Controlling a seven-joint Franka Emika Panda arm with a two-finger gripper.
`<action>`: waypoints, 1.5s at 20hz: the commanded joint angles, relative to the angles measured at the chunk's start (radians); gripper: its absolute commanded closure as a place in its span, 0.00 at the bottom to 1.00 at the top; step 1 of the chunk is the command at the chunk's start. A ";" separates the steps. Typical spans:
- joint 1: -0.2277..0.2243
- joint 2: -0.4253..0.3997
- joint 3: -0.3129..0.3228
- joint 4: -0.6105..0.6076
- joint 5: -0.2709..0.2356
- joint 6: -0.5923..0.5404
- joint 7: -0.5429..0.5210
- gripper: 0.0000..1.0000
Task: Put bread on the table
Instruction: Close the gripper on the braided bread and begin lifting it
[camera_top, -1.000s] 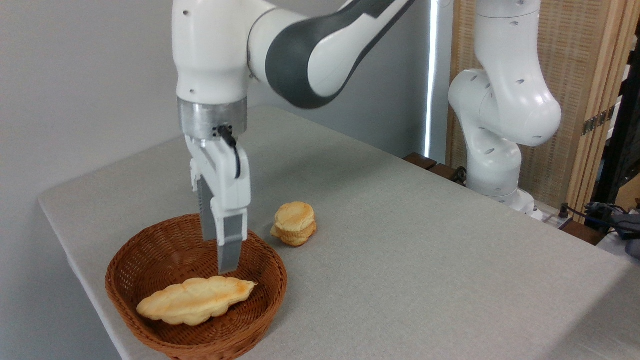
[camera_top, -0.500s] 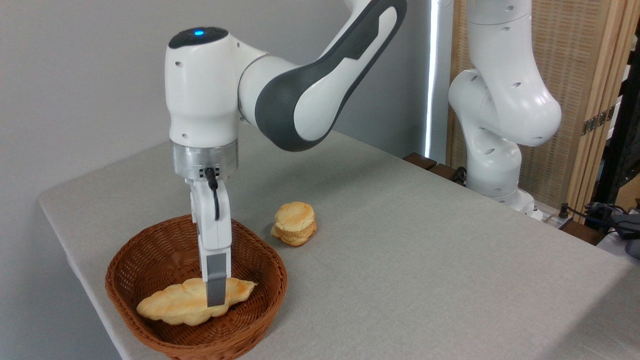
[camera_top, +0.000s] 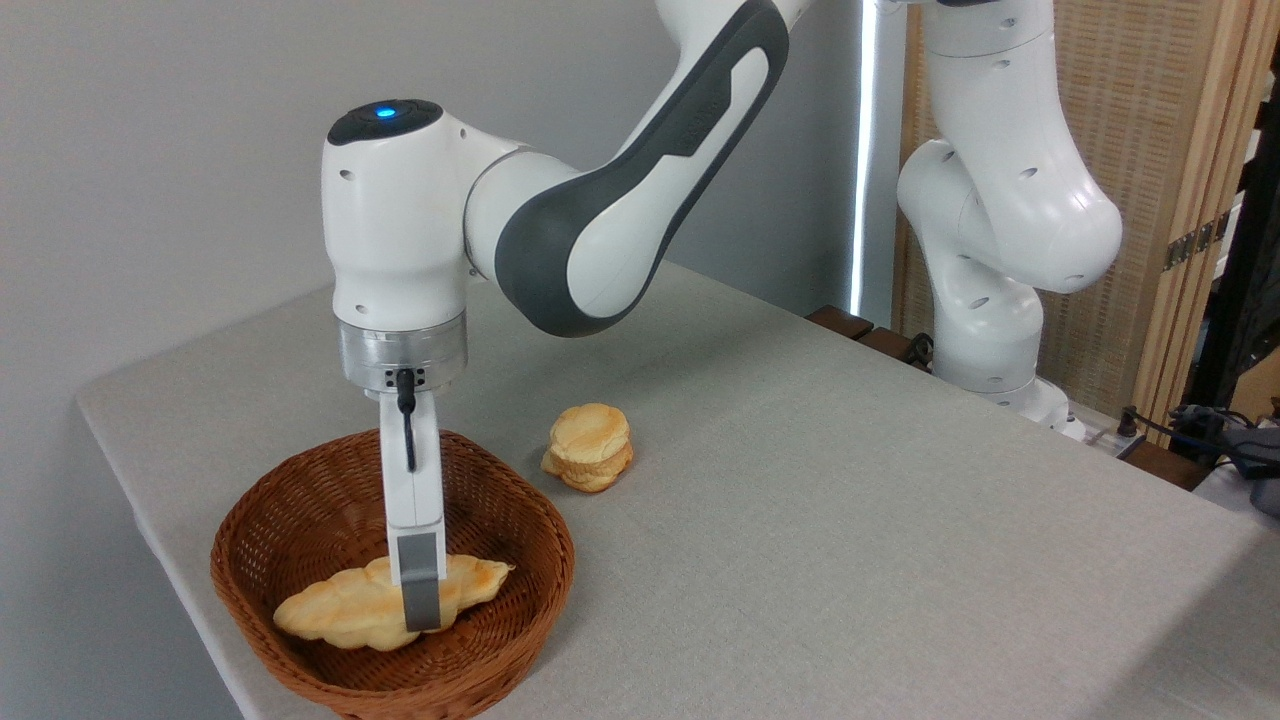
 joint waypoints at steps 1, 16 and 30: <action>-0.003 0.008 -0.004 0.006 0.009 0.018 0.010 0.00; -0.003 0.020 -0.005 0.009 0.011 0.047 0.007 0.35; -0.003 -0.009 -0.002 0.009 0.008 0.035 -0.002 0.34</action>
